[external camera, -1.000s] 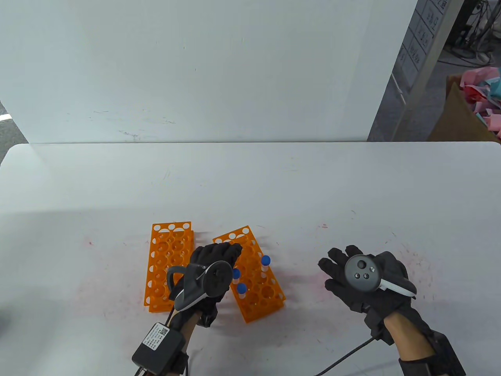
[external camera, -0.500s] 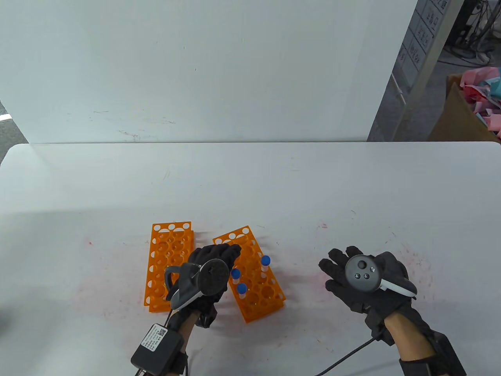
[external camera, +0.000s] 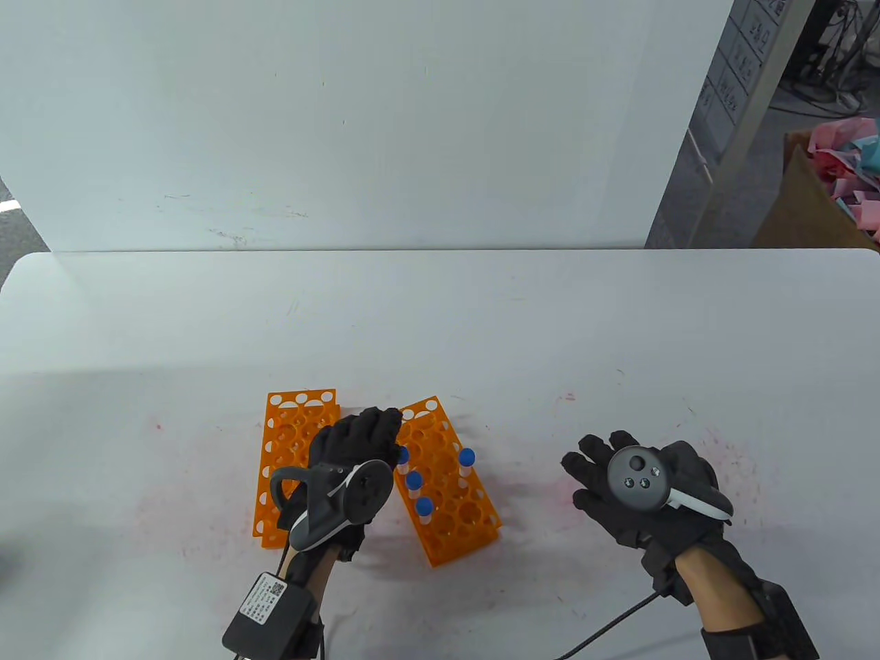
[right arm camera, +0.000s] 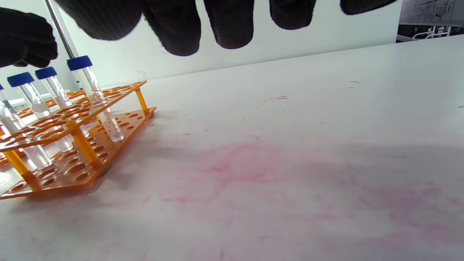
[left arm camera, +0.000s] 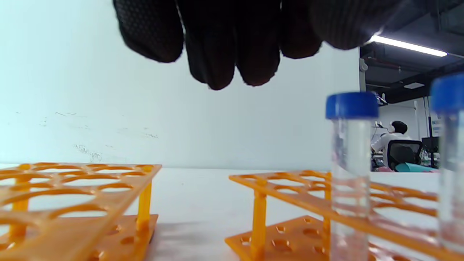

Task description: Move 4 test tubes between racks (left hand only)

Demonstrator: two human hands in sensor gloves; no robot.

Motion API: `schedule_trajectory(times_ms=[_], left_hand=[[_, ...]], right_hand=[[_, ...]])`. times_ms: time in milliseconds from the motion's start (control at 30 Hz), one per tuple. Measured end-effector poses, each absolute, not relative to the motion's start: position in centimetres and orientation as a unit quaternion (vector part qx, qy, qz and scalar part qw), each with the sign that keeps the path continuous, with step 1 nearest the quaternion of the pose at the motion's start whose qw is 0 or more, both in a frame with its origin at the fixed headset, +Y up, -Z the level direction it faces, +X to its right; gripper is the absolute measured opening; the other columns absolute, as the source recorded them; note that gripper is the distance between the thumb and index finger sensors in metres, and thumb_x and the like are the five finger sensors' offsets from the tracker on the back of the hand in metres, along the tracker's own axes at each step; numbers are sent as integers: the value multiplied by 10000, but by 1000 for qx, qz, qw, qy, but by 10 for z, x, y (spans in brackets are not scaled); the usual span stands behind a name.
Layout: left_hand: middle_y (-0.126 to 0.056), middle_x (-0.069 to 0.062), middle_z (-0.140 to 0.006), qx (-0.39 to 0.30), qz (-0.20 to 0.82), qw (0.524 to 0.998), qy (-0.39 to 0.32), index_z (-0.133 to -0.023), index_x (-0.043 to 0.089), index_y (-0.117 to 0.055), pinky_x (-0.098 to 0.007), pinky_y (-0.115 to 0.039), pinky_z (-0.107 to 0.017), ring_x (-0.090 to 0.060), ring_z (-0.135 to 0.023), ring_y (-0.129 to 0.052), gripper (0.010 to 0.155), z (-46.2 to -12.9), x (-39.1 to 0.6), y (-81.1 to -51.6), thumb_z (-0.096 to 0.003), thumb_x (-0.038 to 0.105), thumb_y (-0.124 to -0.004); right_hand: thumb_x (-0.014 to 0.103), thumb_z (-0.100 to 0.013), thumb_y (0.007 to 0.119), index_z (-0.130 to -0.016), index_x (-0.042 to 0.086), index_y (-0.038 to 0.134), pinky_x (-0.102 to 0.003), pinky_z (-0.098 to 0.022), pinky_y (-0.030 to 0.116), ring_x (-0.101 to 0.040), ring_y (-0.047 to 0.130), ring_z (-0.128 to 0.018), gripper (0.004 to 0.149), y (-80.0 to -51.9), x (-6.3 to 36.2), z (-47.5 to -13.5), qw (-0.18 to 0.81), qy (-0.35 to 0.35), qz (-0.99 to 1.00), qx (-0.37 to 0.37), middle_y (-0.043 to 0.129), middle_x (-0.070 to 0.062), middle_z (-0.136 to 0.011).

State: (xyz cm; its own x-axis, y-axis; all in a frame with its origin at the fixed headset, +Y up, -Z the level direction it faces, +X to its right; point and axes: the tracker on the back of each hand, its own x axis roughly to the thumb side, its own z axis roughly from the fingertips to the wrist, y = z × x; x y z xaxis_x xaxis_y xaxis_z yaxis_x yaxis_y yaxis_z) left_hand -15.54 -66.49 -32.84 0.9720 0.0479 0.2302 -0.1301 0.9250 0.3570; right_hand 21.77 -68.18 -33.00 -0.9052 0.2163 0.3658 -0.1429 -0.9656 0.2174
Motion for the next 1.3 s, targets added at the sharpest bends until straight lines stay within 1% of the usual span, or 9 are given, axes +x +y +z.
schedule_trajectory(times_ms=[133,300,433,533,700,833,933,1067,1300], left_hand=[[-773,-1,-1077,198,22,975,-98,-1029,344,-635,-560,-724,-673,-313,-939,-845,558,-323,-167,-660,-493,490,-689],[-695,-14,-1137,189,-69,977,-74,-1055,363,-590,-568,-703,-694,-334,-1003,-776,600,-318,-192,-649,-489,541,-677],[-596,-15,-1195,159,-54,984,-53,-1088,379,-520,-611,-637,-728,-376,-1084,-648,648,-313,-218,-652,-489,577,-664],[-568,-35,-1210,154,-35,987,-35,-1100,377,-496,-632,-614,-734,-399,-1106,-599,670,-309,-236,-666,-487,593,-659],[-485,-38,-1243,125,-67,989,-34,-1118,390,-421,-662,-556,-751,-420,-1143,-480,711,-313,-238,-673,-482,621,-640],[-389,-47,-1269,90,-33,995,-32,-1131,399,-350,-689,-495,-763,-436,-1160,-373,740,-315,-235,-677,-485,637,-622],[-356,-47,-1275,85,-50,995,-32,-1135,399,-332,-700,-476,-764,-441,-1163,-333,752,-316,-236,-679,-484,646,-617],[-267,-55,-1283,62,-46,997,-1,-1140,401,-287,-748,-394,-755,-454,-1162,-235,768,-316,-249,-677,-487,657,-601],[-254,-60,-1282,64,-3,997,34,-1142,396,-297,-756,-388,-750,-463,-1159,-227,766,-311,-273,-676,-489,654,-605]], right_hand=[[518,-550,562,-1092,283,491,-770,-665,372,-540,335,-1031,595,-675,223,-329,103,68,975,183,411,-126,-1201],[524,-545,571,-1099,290,455,-773,-666,341,-547,268,-1026,612,-670,232,-326,111,34,980,161,359,-124,-1208],[531,-542,574,-1104,299,414,-776,-664,310,-547,210,-1020,628,-669,234,-329,108,22,982,156,304,-124,-1211],[535,-542,572,-1106,300,400,-775,-664,304,-545,198,-1019,634,-672,234,-331,103,24,983,153,288,-123,-1212],[542,-541,574,-1108,307,365,-776,-662,292,-543,178,-1017,649,-673,232,-332,90,17,984,151,258,-122,-1212],[555,-539,572,-1109,323,310,-798,-638,255,-541,148,-1015,669,-673,233,-330,80,10,986,146,181,-109,-1208],[564,-537,573,-1108,331,274,-808,-620,212,-536,102,-1009,685,-672,236,-330,82,3,987,138,130,-104,-1202],[580,-532,575,-1104,349,242,-800,-612,153,-493,27,-1006,701,-671,235,-330,71,-11,988,134,74,-80,-1193],[592,-534,567,-1107,351,231,-806,-605,138,-508,7,-996,707,-673,231,-329,50,8,990,134,57,-81,-1193]])
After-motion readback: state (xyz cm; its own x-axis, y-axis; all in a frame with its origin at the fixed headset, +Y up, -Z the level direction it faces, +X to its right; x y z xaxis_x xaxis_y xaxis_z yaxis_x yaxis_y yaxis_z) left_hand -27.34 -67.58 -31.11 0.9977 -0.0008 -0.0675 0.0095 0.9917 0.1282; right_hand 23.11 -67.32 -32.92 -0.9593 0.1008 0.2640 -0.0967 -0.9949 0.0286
